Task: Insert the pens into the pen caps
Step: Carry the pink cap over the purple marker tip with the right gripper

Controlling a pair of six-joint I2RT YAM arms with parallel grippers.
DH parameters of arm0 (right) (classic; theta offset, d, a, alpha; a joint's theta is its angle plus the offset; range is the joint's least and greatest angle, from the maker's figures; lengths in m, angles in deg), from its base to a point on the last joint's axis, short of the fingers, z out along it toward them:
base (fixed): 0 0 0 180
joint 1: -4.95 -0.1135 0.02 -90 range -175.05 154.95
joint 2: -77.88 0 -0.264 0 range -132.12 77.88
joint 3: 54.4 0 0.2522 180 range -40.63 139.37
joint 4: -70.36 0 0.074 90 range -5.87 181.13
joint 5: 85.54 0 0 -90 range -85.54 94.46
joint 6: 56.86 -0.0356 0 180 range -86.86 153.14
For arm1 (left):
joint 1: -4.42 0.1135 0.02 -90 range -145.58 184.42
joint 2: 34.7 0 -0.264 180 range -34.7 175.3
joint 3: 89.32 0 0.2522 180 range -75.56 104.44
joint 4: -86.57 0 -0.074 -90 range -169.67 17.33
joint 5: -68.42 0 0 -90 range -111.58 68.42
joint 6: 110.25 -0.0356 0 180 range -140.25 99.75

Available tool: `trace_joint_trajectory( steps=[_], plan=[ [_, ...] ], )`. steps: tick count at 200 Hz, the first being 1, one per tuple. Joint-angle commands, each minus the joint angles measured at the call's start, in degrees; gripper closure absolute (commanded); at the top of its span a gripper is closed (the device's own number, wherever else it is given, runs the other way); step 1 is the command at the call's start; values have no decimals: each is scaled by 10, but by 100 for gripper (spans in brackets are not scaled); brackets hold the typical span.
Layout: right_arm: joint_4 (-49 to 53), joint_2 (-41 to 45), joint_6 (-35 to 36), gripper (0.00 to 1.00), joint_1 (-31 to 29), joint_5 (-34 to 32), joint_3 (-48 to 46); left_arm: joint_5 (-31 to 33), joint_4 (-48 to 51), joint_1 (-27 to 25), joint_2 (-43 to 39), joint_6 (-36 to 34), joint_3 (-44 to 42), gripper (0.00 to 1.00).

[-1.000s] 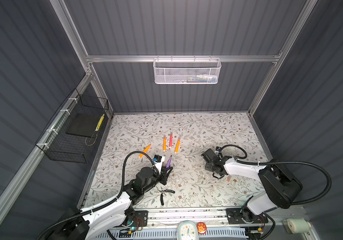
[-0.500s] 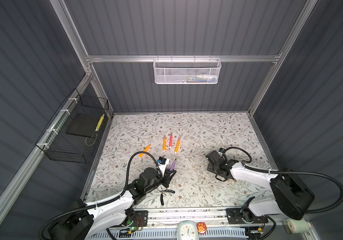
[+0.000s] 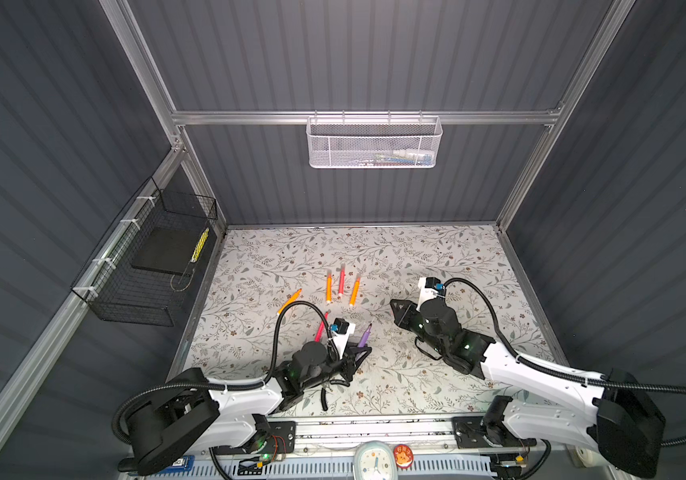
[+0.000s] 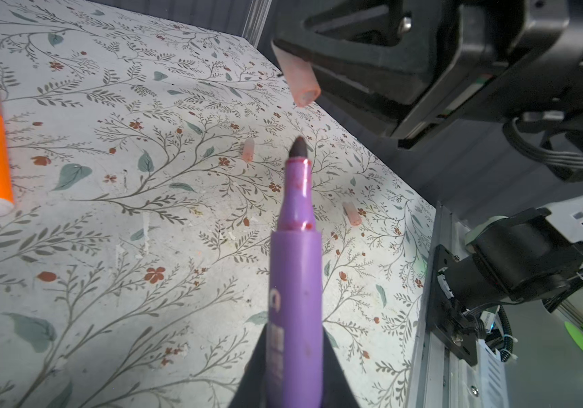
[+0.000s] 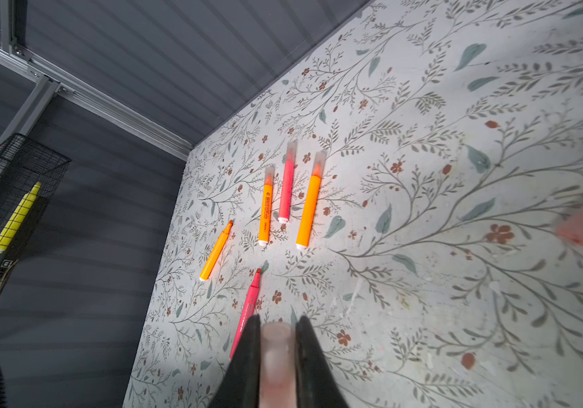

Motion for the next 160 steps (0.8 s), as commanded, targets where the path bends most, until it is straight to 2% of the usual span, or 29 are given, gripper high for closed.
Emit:
trace_joint_trajectory(
  steps=[1,61,160],
  plan=[
    [-63,-12,-21,98,-6,2,3,7,-52,-3,20,11,23,100],
    [-88,-26,-35,98,-31,11,-1,35,-56,-4,64,19,44,100],
    [-97,-61,-33,98,-47,14,12,25,-71,-4,87,25,54,100]
  ],
)
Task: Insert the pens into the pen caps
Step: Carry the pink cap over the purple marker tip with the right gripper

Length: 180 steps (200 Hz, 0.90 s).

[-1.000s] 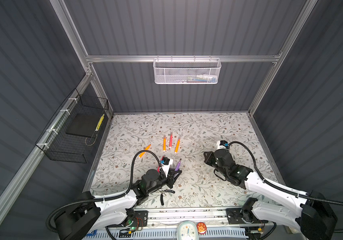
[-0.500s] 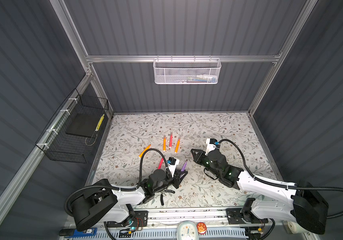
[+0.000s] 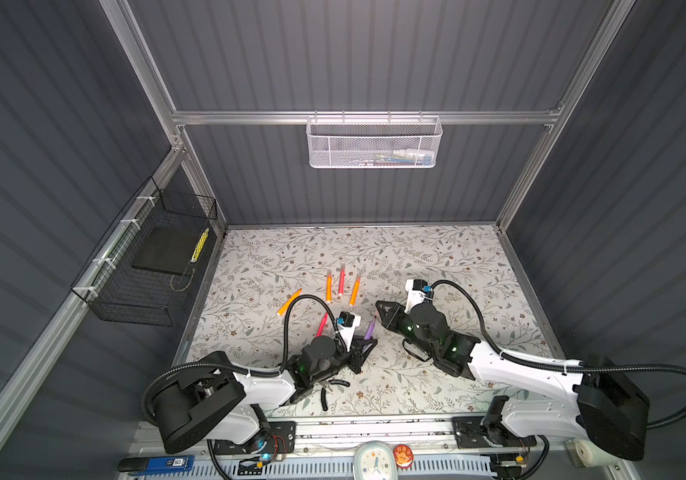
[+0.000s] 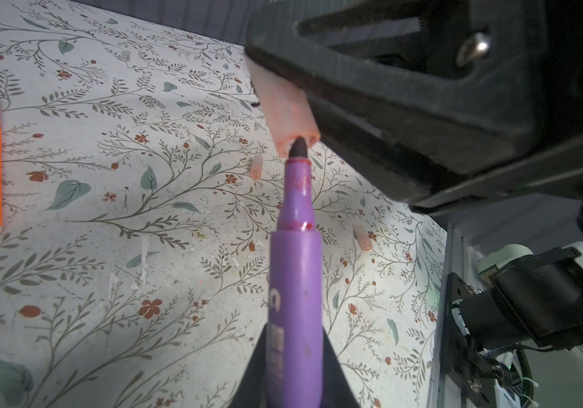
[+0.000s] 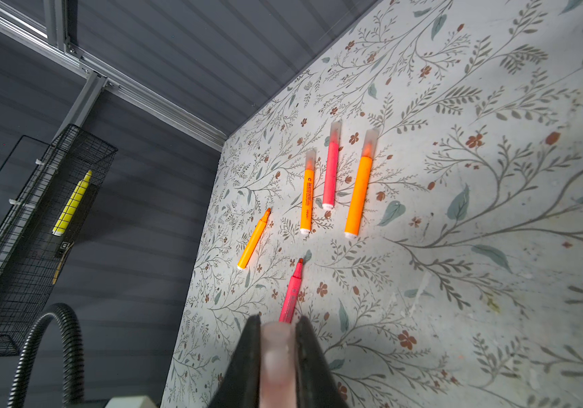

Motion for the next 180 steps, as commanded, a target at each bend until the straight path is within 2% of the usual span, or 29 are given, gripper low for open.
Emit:
trace_joint_trajectory(
  steps=[1,180],
  plan=[
    [-8,-9,-2,98,-4,6,12,2,-22,-4,4,7,14,100],
    [6,23,15,98,-10,-23,16,-8,-56,-3,30,10,7,100]
  ],
)
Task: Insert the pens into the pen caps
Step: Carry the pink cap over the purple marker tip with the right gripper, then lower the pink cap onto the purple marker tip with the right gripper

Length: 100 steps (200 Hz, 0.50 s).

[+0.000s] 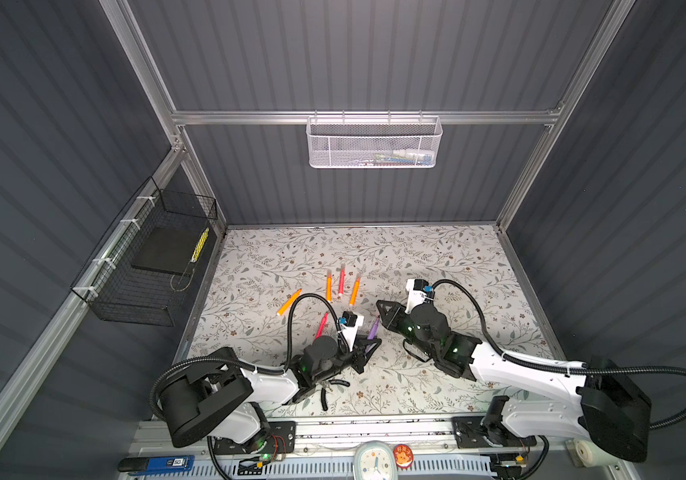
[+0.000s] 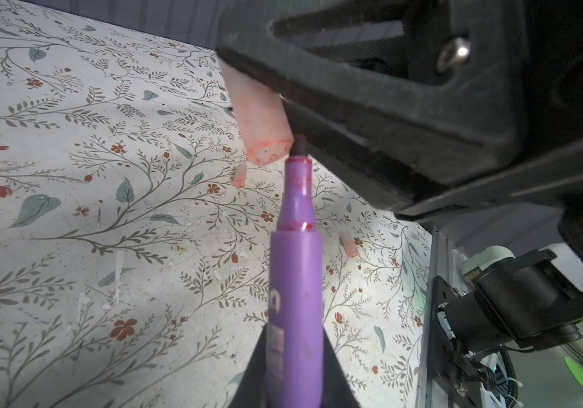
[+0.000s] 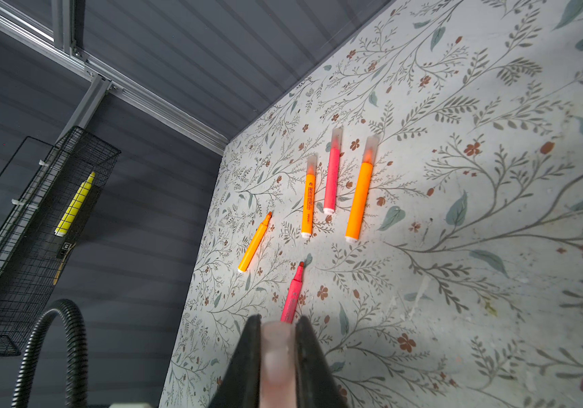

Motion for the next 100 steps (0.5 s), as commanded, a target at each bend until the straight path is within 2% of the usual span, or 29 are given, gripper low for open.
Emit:
trace_joint_trajectory(
  steps=[1,100],
  plan=[
    [2,9,7,98,-3,-8,15,3,-13,-1,3,6,1,100],
    [-12,3,4,99,-7,12,10,11,-9,-1,16,16,13,100]
  ],
)
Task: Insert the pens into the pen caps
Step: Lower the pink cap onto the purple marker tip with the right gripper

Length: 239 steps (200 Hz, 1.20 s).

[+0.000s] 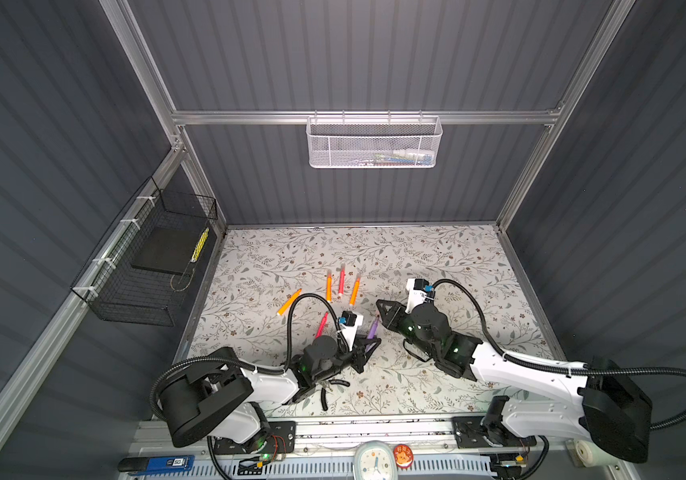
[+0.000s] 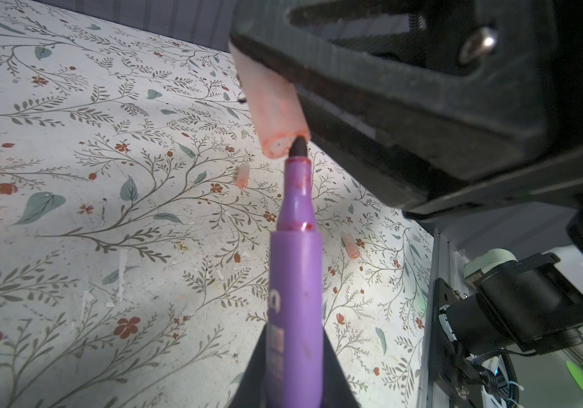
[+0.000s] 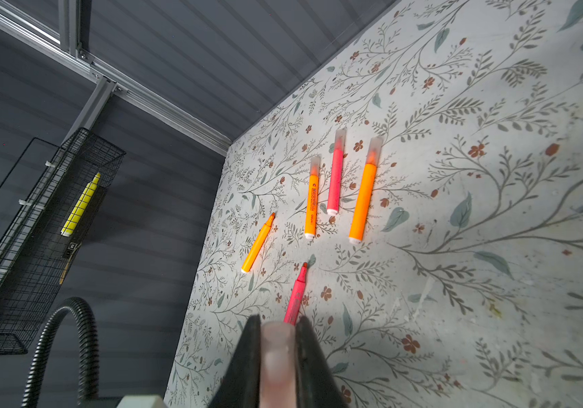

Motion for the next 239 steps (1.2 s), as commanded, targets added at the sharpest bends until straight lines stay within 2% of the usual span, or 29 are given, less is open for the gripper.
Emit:
trace_joint_trajectory(
  steps=[1,37,119,182,211,239],
  plan=[
    [-12,1,4,99,-7,7,9,8,-10,0,13,10,13,100],
    [-16,-1,5,99,-12,3,3,15,-19,0,13,24,18,100],
    [-35,-18,27,100,-27,-4,-9,-16,20,4,-59,32,53,100],
    [-186,-19,121,96,-51,69,-59,-114,14,83,-86,81,76,100],
    [-258,-15,154,91,-61,93,-86,-116,18,87,-103,81,75,100],
    [-263,-17,153,77,-61,80,-92,-129,20,86,-118,68,71,100]
  ],
)
